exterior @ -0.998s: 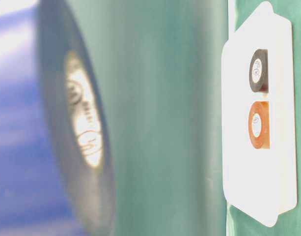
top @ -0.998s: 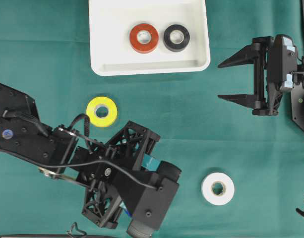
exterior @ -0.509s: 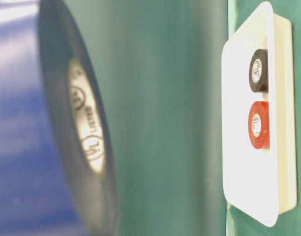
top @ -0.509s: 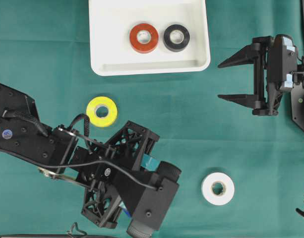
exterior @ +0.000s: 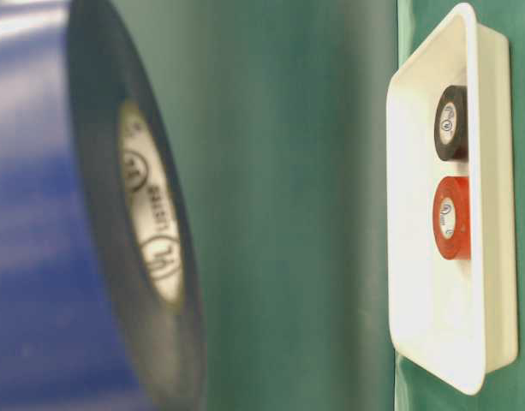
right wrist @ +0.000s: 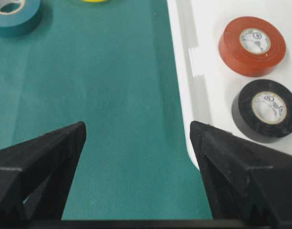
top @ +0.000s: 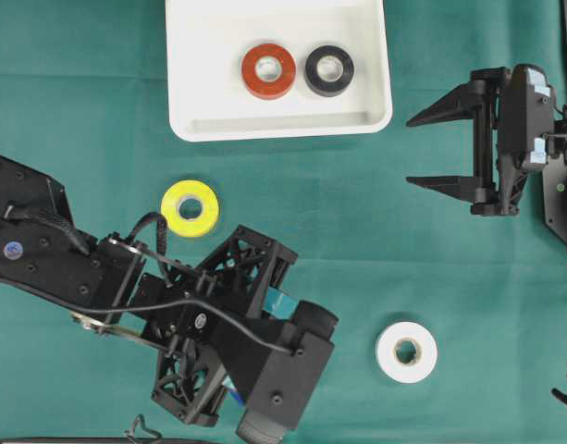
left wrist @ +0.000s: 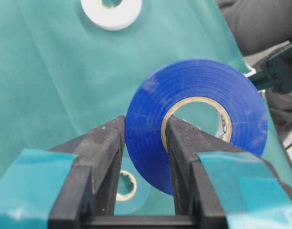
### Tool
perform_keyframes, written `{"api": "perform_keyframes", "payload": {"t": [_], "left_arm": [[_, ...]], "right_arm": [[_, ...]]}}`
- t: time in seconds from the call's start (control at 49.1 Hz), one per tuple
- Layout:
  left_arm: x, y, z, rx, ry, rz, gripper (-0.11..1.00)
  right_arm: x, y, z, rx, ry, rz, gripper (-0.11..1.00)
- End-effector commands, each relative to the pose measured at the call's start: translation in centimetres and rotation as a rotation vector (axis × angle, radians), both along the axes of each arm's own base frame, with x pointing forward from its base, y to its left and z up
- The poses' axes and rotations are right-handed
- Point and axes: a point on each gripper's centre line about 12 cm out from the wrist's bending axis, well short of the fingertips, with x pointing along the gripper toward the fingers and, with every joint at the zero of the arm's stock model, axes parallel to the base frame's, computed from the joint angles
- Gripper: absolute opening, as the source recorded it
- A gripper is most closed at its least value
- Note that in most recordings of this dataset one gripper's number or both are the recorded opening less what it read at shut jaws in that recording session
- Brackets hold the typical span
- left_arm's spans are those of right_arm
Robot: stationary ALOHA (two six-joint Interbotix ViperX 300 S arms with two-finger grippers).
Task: Pick up the tape from a random location and place it into the white case.
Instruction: 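Lift the blue roll with the left gripper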
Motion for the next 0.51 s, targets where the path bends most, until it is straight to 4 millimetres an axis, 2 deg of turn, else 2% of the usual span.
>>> {"api": "perform_keyframes", "payload": {"t": [0.0,0.204,0.489], "left_arm": [[-0.6,0.1,2.9,-0.023,-0.067,-0.003,0.22],[-1.0,0.2,2.7,-0.018,-0.052,-0.003,0.22],[-3.1,0.5,2.1,-0.009,-0.026,-0.014,0.22]], "right_arm": [[0.5,-0.1,0.9,-0.001,-0.028,-0.001,0.86],[0.5,-0.1,0.9,-0.001,-0.028,-0.001,0.86],[0.5,-0.1,0.8,-0.001,-0.024,-0.001,0.86]]}}
